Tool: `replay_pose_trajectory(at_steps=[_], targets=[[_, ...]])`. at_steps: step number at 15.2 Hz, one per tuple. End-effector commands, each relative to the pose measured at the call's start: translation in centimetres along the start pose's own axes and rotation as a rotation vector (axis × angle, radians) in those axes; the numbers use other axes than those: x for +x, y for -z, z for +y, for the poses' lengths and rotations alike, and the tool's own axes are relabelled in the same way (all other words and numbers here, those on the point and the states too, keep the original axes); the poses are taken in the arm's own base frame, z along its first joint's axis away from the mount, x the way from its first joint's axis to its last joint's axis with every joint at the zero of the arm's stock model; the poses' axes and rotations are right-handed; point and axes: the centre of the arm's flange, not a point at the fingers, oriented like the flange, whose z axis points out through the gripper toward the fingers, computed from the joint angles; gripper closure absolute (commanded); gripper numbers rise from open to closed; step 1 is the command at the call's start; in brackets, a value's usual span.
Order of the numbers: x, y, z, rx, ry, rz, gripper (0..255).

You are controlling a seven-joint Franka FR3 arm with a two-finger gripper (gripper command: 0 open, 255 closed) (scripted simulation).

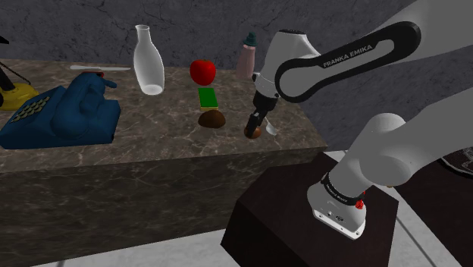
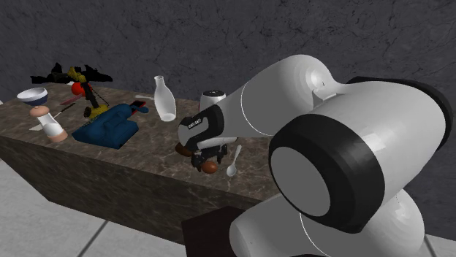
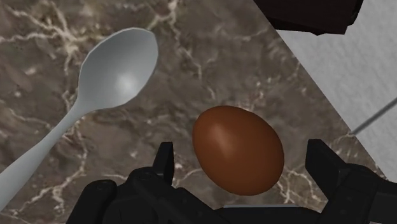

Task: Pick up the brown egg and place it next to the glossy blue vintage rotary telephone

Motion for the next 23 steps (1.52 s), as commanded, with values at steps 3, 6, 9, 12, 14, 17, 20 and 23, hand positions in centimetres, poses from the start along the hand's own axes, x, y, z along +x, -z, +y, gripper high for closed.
replay_pose_trajectory(at_steps=[3,6,9,12,14,17,20,23], targets=[[0.0,0.0,0.0,0.0,0.0,0.0,0],[0.0,0.0,0.0,0.0,0.0,0.0,255],[0.0,0.0,0.0,0.0,0.0,0.0,255],[0.0,0.0,0.0,0.0,0.0,0.0,255],[0.0,0.5,0.0,0.0,0.0,0.0,255],[0.1,2.1,-0.2,0.0,0.0,0.0,255],[0.1,3.6,-0.4,0.0,0.0,0.0,255],[0.1,5.2,-0.5,0.0,0.0,0.0,255]])
